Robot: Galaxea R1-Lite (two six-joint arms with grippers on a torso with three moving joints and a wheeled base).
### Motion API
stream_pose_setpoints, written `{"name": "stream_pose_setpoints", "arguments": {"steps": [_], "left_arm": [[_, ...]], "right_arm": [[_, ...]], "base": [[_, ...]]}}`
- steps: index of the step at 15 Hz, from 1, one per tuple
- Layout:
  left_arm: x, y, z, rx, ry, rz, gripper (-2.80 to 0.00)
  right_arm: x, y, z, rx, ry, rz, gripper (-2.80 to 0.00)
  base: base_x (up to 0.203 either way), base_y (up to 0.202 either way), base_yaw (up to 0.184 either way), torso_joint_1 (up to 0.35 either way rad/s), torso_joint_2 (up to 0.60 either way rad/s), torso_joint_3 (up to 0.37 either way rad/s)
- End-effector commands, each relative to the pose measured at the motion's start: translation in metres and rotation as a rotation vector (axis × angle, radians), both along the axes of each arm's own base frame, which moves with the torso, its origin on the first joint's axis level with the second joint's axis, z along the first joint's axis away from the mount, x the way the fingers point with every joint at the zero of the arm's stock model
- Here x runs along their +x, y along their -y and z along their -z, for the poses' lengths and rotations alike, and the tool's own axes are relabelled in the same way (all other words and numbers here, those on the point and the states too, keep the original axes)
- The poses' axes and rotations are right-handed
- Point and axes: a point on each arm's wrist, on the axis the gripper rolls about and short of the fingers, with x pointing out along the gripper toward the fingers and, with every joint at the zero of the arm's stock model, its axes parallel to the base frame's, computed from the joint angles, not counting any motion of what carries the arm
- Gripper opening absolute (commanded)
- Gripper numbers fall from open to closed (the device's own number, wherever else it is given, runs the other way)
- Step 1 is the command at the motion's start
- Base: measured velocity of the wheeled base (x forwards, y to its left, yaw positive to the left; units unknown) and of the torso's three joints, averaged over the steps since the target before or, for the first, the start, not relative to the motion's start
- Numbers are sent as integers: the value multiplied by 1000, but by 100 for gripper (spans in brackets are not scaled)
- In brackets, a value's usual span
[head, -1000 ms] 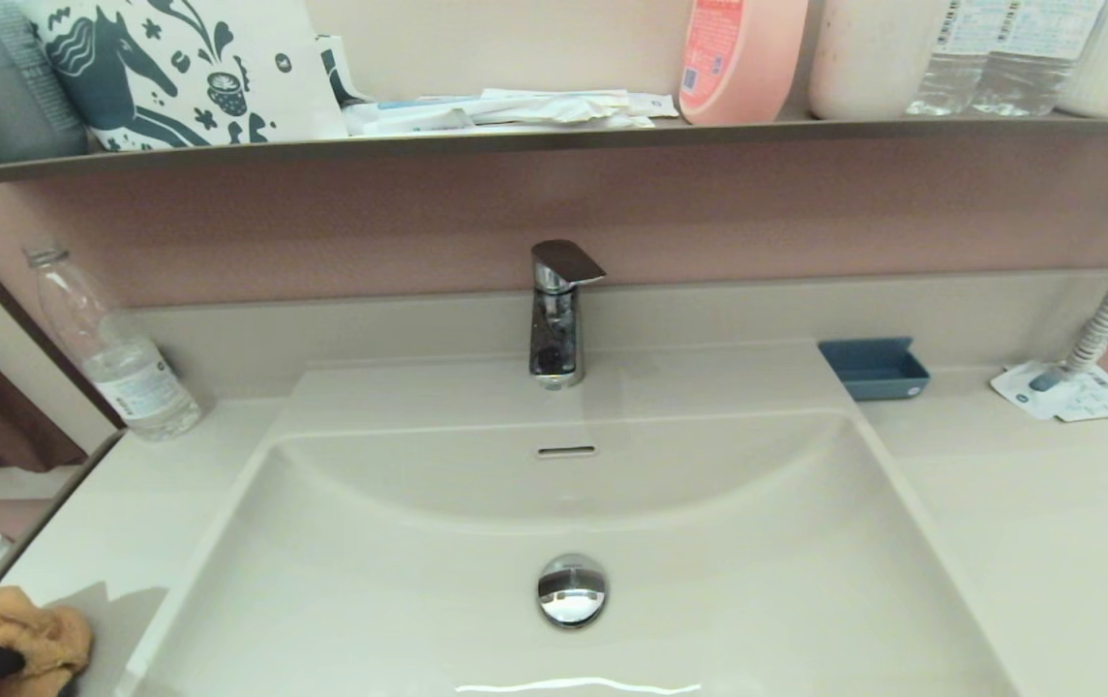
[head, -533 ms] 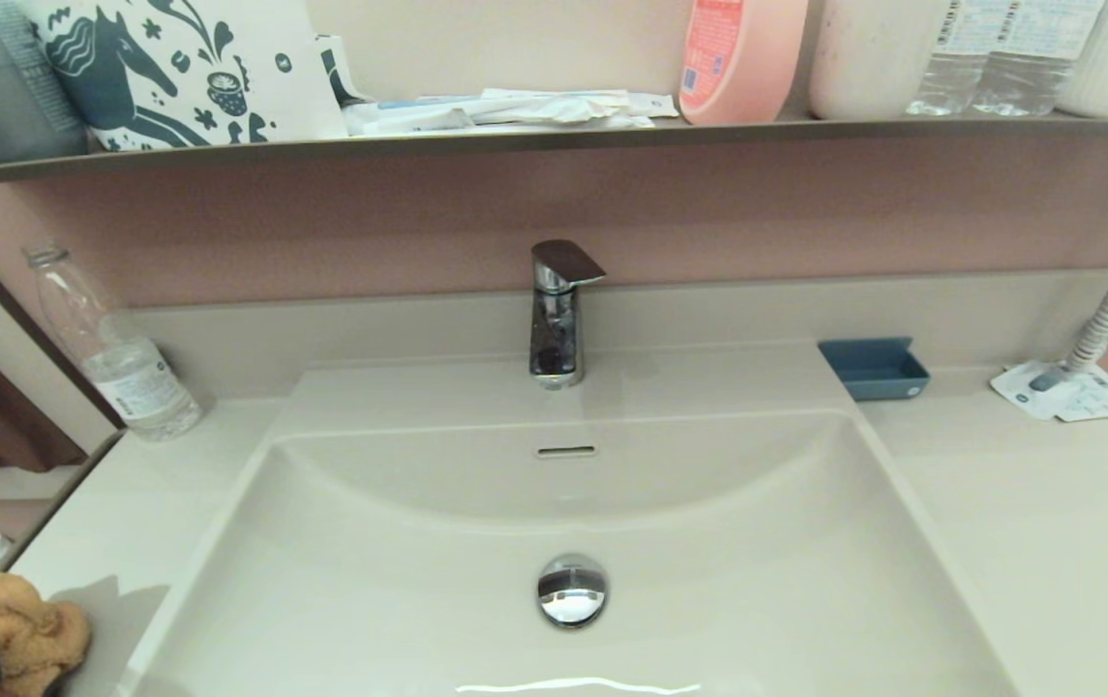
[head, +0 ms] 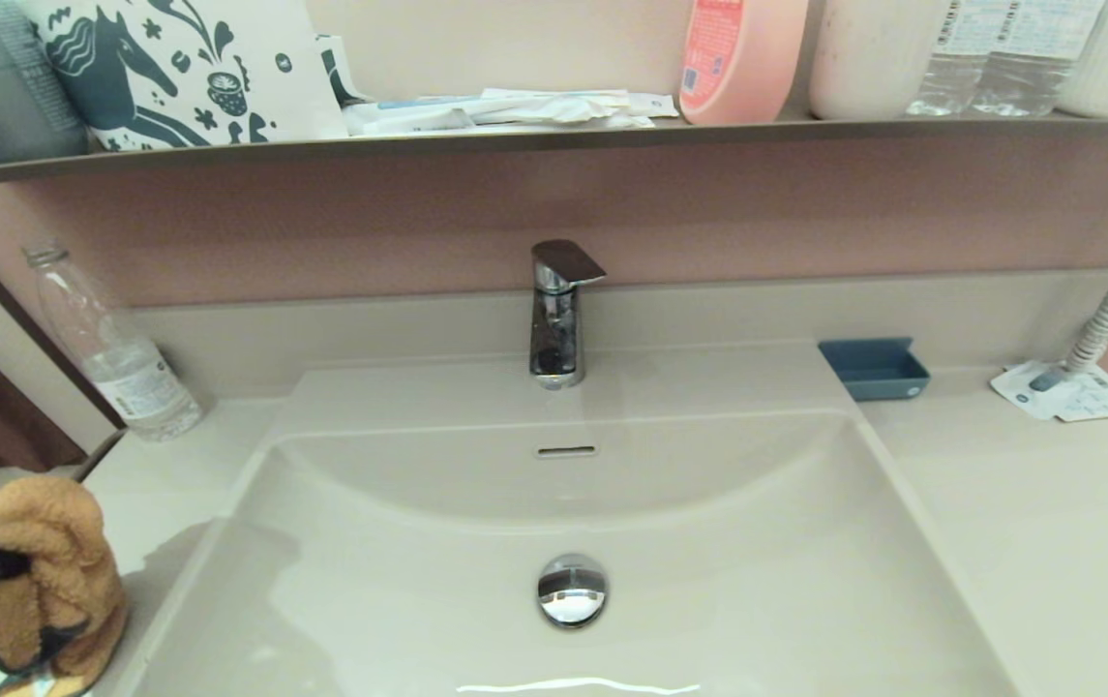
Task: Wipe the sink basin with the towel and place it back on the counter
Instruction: Pick up the cloth, then wipe the sink
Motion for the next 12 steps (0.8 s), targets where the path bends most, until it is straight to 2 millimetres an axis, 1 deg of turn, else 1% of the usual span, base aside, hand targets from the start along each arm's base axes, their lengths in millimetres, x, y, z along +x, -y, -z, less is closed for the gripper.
{"name": "stream_pose_setpoints", "arguments": {"steps": [1,5,7,8,9,10,12], "left_arm": [[-9,19,-19,-49,48,73,-280],[-19,56,-37,-199,103,259,-280],[-14,77,-39,-225,111,318,-280],[-7,90,-35,-209,106,325,-280],[1,105,-26,-183,97,322,-280],[12,119,-9,-148,80,310,-280],[20,134,16,-112,88,323,-280]], "right_arm": [[0,0,0,0,-1,1,-280],[0,0,0,0,1,0,-280],[0,0,0,0,0,0,-280],[0,0,0,0,-1,0,-280],[0,0,0,0,-1,0,-280],[0,0,0,1,-1,0,-280],[0,0,0,1,-1,0,-280]], "base": [[0,0,0,0,0,0],[0,0,0,0,0,0],[0,0,0,0,0,0],[0,0,0,0,0,0],[0,0,0,0,0,0],[0,0,0,0,0,0],[0,0,0,0,0,0]]}}
